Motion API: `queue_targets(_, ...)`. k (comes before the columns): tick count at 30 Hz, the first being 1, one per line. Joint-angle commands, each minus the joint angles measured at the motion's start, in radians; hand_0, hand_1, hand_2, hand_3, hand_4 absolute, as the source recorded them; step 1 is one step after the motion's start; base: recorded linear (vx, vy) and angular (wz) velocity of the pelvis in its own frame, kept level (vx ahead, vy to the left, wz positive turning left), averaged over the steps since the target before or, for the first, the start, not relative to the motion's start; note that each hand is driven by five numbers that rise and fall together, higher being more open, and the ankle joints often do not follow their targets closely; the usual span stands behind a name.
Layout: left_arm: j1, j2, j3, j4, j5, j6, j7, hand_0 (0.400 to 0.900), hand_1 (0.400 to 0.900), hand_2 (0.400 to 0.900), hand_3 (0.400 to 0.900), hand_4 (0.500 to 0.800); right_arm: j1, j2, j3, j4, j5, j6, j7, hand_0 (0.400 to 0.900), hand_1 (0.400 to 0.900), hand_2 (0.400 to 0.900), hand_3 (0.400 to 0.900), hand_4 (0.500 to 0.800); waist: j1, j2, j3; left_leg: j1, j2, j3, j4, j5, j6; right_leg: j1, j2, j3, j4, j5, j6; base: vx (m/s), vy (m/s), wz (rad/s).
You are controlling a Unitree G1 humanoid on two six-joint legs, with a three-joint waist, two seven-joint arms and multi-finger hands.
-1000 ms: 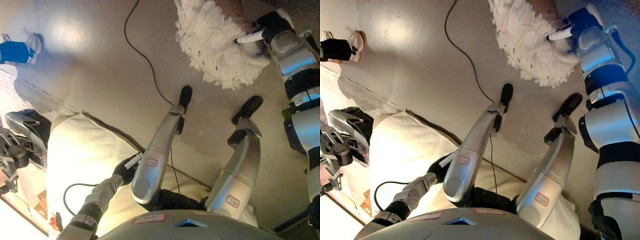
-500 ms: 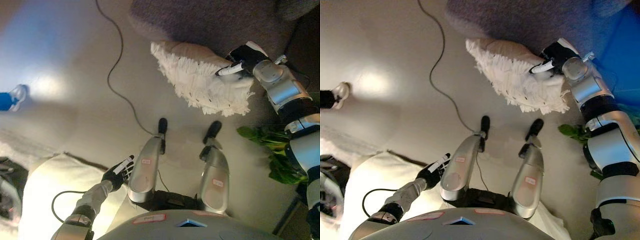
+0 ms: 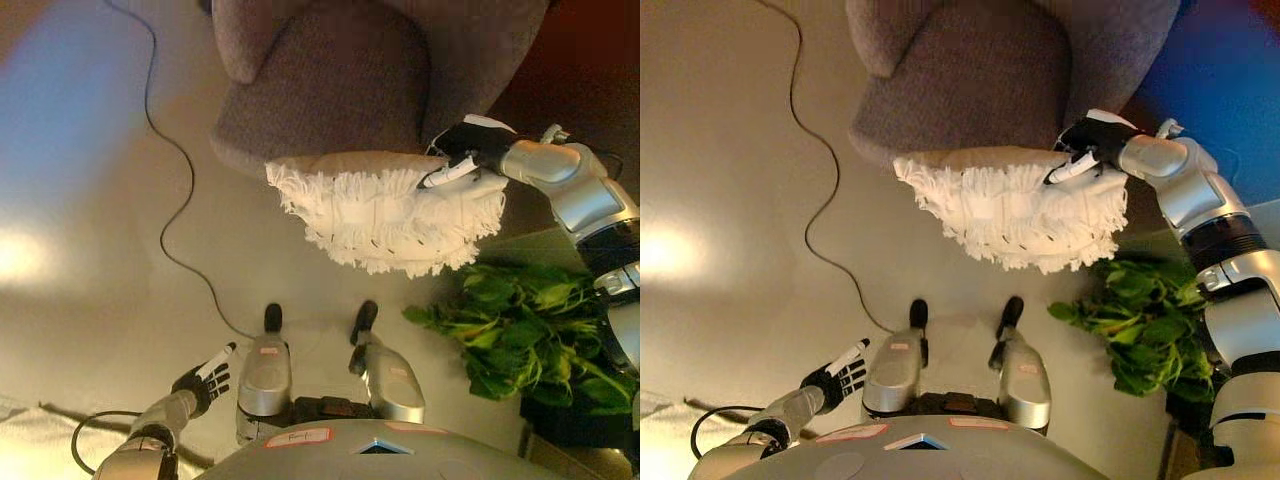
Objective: Pick up the pillow and put it on the sofa.
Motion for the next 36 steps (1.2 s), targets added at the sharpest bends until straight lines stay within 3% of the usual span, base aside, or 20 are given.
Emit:
queue_targets(1, 0.115, 0.046, -0.048, 0.087, 0.071, 0.005, 0.041, 0.900, 0.900, 0.900, 0.900, 0.800, -0.191, -0.095, -0.070, -0.016, 0.088, -0.111, 0.010, 0.400, 0.400, 0.400, 0.400, 0.500, 0.020, -0.056, -0.163, -0.009, 0.021, 0.008, -0.026, -0.020, -0.004, 0.060, -0.033, -0.032, 0.034, -0.125, 0.079, 0.13, -0.042, 0.04)
queue_targets(12, 0.134, 0.060, -0.043, 0.135, 0.130, 0.031, 0.051, 0.900, 0.900, 0.900, 0.900, 0.800, -0.500, -0.093, 0.095, 0.186, 0.182, -0.112, 0.009, 0.400, 0.400, 0.400, 0.400, 0.500, 0.066, -0.087, -0.209, 0.038, 0.051, -0.001, -0.070, -0.004, -0.027, 0.120, -0.008, -0.059, -0.021, -0.116, 0.075, 0.08, -0.039, 0.07)
queue_targets(27, 0.157, 0.077, -0.040, 0.135, 0.125, -0.001, 0.040, 0.900, 0.900, 0.900, 0.900, 0.800, -0.672, -0.049, 0.181, 0.416, 0.210, -0.071, 0.019, 0.400, 0.400, 0.400, 0.400, 0.500, 0.136, -0.090, -0.185, 0.000, 0.075, -0.059, -0.075, 0.022, -0.049, 0.126, 0.008, -0.084, -0.032, -0.134, 0.058, 0.04, -0.038, 0.12)
queue_targets(30, 0.146, 0.091, -0.042, 0.129, 0.118, -0.017, 0.021, 0.900, 0.900, 0.900, 0.900, 0.800, -0.708, -0.031, 0.207, 0.461, 0.197, -0.060, -0.019, 0.400, 0.400, 0.400, 0.400, 0.500, 0.151, -0.083, -0.156, -0.030, 0.081, -0.077, -0.077, 0.032, -0.054, 0.107, 0.010, -0.083, -0.032, -0.134, 0.057, -0.10, -0.087, 0.14)
queue_targets(31, 0.145, 0.094, -0.046, 0.124, 0.113, -0.021, 0.015, 0.900, 0.900, 0.900, 0.900, 0.800, -0.724, -0.029, 0.215, 0.477, 0.189, -0.033, -0.065, 0.400, 0.400, 0.400, 0.400, 0.500, 0.155, -0.080, -0.145, -0.040, 0.083, -0.083, -0.076, 0.034, -0.055, 0.099, 0.009, -0.082, -0.032, -0.134, 0.057, -0.09, -0.085, 0.14)
queue_targets(32, 0.144, 0.096, -0.045, 0.120, 0.113, -0.025, 0.012, 0.900, 0.900, 0.900, 0.900, 0.800, -0.737, -0.027, 0.216, 0.512, 0.165, 0.000, -0.121, 0.569, 0.569, 0.569, 0.569, 0.601, 0.159, -0.077, -0.137, -0.048, 0.085, -0.088, -0.075, 0.037, -0.057, 0.093, 0.009, -0.082, -0.032, -0.132, 0.058, -0.08, -0.083, 0.12)
queue_targets(33, 0.143, 0.098, -0.043, 0.120, 0.115, -0.033, 0.009, 0.900, 0.900, 0.900, 0.900, 0.800, -0.747, -0.025, 0.214, 0.551, 0.144, 0.022, -0.140, 0.900, 0.900, 0.900, 0.900, 0.800, 0.162, -0.075, -0.131, -0.056, 0.087, -0.091, -0.074, 0.039, -0.058, 0.088, 0.009, -0.082, -0.032, -0.131, 0.059, -0.10, -0.073, 0.08)
queue_targets(36, 0.140, 0.099, -0.051, 0.111, 0.086, -0.055, -0.004, 0.900, 0.900, 0.900, 0.900, 0.800, -0.788, -0.036, 0.239, 0.642, 0.132, 0.104, -0.211, 0.900, 0.900, 0.900, 0.900, 0.800, 0.170, -0.060, -0.105, -0.081, 0.089, -0.104, -0.079, 0.051, -0.061, 0.067, 0.010, -0.080, -0.032, -0.127, 0.058, -0.11, -0.036, 0.02)
